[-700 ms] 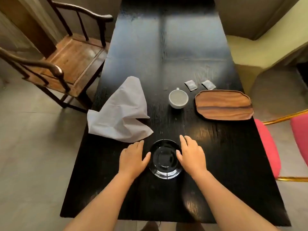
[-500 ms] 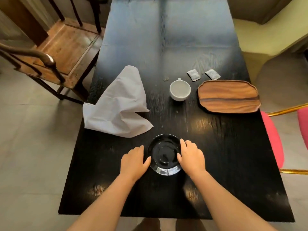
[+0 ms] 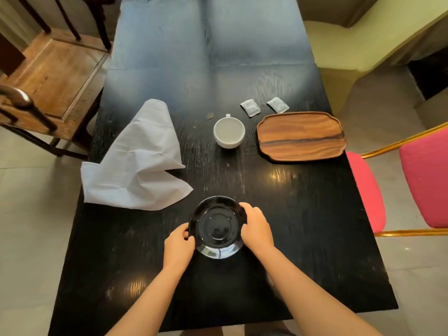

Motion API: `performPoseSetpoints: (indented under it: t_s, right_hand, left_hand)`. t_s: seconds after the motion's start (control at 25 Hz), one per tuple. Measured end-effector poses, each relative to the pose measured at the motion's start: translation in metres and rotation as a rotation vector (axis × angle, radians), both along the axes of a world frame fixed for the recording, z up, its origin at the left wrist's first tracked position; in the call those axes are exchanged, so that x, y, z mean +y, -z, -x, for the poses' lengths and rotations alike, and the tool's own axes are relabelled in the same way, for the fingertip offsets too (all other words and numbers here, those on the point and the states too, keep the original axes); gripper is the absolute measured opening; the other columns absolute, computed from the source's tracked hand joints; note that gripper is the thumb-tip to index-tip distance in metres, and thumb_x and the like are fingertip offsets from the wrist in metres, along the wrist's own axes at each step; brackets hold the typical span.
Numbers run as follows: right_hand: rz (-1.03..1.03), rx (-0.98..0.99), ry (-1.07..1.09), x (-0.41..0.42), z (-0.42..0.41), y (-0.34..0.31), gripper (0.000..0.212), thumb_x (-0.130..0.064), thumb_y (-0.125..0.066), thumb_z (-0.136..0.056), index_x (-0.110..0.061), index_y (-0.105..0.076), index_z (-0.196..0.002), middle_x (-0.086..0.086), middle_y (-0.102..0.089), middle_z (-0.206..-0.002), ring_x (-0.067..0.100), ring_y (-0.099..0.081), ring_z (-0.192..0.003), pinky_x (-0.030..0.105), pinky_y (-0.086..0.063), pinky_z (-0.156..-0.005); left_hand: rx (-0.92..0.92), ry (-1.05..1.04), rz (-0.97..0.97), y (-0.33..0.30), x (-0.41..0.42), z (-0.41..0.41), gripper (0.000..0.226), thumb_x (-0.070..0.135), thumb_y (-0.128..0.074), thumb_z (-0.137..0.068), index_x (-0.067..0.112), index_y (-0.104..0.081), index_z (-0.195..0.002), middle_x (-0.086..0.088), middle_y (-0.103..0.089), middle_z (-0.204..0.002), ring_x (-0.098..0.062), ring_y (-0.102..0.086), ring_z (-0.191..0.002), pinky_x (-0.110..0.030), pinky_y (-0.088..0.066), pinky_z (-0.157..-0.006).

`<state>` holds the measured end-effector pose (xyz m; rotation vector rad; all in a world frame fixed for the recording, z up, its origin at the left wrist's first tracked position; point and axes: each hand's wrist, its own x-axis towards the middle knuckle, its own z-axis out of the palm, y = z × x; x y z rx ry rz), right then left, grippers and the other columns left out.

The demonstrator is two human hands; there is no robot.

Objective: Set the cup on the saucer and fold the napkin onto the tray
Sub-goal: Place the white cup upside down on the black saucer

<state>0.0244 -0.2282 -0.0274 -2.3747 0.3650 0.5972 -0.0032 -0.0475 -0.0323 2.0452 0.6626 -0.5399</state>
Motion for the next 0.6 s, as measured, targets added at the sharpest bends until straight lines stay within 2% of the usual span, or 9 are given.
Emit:
performPoseSetpoints:
  t_s: [0.12,0.24,0.4,0.6]
  right_hand:
    - [-0.104,-0.067,0.105,-0.039,-0.008,-0.004,0.059,0.005,-0.041,-0.08,-0.028,-0.047,-0.128,0.001,-0.052,-0.108,0.017,-0.053,-0.092,0.03,-0.046,-0.081]
    - [-0.195,-0.092,0.212,-0.101,-0.014,-0.006,0.057,0.005,-0.045,-0.077,-0.028,-0.052,-0.124,0.002,-0.056,-0.101,0.013,-0.052,-0.076,0.026,-0.045,-0.076]
    - [-0.253,-0.084,0.331,-0.188,-0.02,-0.004,0.057,0.006,-0.048,-0.077,-0.029,-0.055,-0.121,0.003,-0.06,-0.096,0.02,-0.057,-0.066,0.036,-0.055,-0.073]
    - [-0.286,-0.08,0.369,-0.265,-0.021,0.011,0.06,0.01,-0.05,-0.075,-0.031,-0.056,-0.118,-0.002,-0.059,-0.089,0.021,-0.057,-0.061,0.046,-0.056,-0.068]
  left_hand:
    - [-0.064,-0.038,0.058,-0.009,-0.03,-0.015,0.04,-0.001,-0.053,-0.085,0.016,-0.058,-0.121,0.001,-0.065,-0.074,-0.015,-0.063,-0.07,-0.034,-0.055,-0.076]
    - [-0.13,-0.024,0.125,-0.014,-0.078,-0.029,0.042,0.001,-0.056,-0.085,0.017,-0.056,-0.123,-0.002,-0.066,-0.078,-0.016,-0.065,-0.074,-0.039,-0.055,-0.079]
    - [-0.136,0.017,0.234,-0.006,-0.155,-0.046,0.041,-0.001,-0.057,-0.084,0.019,-0.058,-0.12,0.0,-0.066,-0.079,-0.016,-0.065,-0.075,-0.039,-0.055,-0.08]
    - [-0.107,0.063,0.282,0.013,-0.226,-0.054,0.044,0.0,-0.058,-0.084,0.02,-0.057,-0.124,0.001,-0.068,-0.08,-0.015,-0.066,-0.076,-0.037,-0.055,-0.08]
